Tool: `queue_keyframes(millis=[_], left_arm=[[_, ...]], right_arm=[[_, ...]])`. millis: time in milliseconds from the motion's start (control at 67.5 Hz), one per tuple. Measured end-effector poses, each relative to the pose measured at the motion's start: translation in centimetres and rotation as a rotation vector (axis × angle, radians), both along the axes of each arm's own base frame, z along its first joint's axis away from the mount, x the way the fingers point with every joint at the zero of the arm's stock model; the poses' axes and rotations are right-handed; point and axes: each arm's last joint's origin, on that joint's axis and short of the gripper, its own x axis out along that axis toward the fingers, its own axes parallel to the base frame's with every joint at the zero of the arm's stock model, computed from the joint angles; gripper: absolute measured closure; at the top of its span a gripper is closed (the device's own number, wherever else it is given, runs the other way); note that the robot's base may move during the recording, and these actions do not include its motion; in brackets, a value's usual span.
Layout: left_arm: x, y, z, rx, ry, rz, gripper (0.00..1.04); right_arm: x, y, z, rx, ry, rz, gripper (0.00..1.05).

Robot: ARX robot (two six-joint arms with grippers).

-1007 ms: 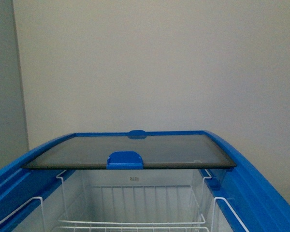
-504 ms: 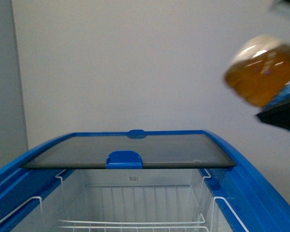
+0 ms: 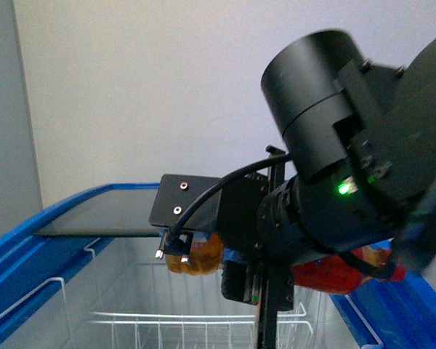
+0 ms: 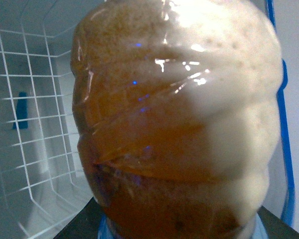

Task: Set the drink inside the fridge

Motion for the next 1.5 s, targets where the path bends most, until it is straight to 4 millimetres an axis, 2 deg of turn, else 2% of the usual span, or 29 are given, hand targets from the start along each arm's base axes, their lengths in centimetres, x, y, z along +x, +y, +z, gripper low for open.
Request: queue_keyframes(millis=[148,267,474,681,993,1126,1289,1304,1378,1496], left_arm=[[-0.3,0.0,0.0,0.000,-0.007,-0.001,1.02],[-0.5,0.0,0.0,0.000,-0.006,-0.001,1.02],[-1.4,0.0,-0.4,0.001,0.023,-0.001,1.02],[-1.6,0.0,-0.3,0.001,-0.001,-0.001,1.02],[-1.7,0.0,-0.3,0.000,0.000,-0.001,1.02],[-1.7,0.0,-0.3,0.001,0.000,-0.001,1.02],[-1.7,0.0,-0.3,0.001,0.000,-0.001,1.02],[-1.7,0.0,-0.3,0.001,0.000,-0.001,1.02],[-1.7,0.0,-0.3,0.001,0.000,-0.001,1.02],[-1.7,0.0,-0.3,0.000,0.000,-0.001,1.02]], right_arm=[[2.9,1.8,-2.2,-0.012,0.010,-0.009,0.65],[4.4,2.6,-3.1,-0.008,0.005,-0.019,0.65],[6.1,3.8,-5.4,-0.014,0.026,-0.015,0.65],[7.9,5.0,-8.8,-0.026,0.045,-0.015,0.65],[9.3,5.9,-12.2,-0.042,0.040,-0.024,0.65],[9.3,6.6,-14.7,-0.047,0.056,-0.006,0.65],[8.7,7.2,-16.1,-0.048,0.077,0.019,0.65],[8.6,7.2,-16.1,-0.048,0.079,0.022,0.65],[8.4,7.4,-16.3,-0.047,0.092,0.030,0.47],[8.1,7.3,-16.5,-0.042,0.107,0.026,0.30]])
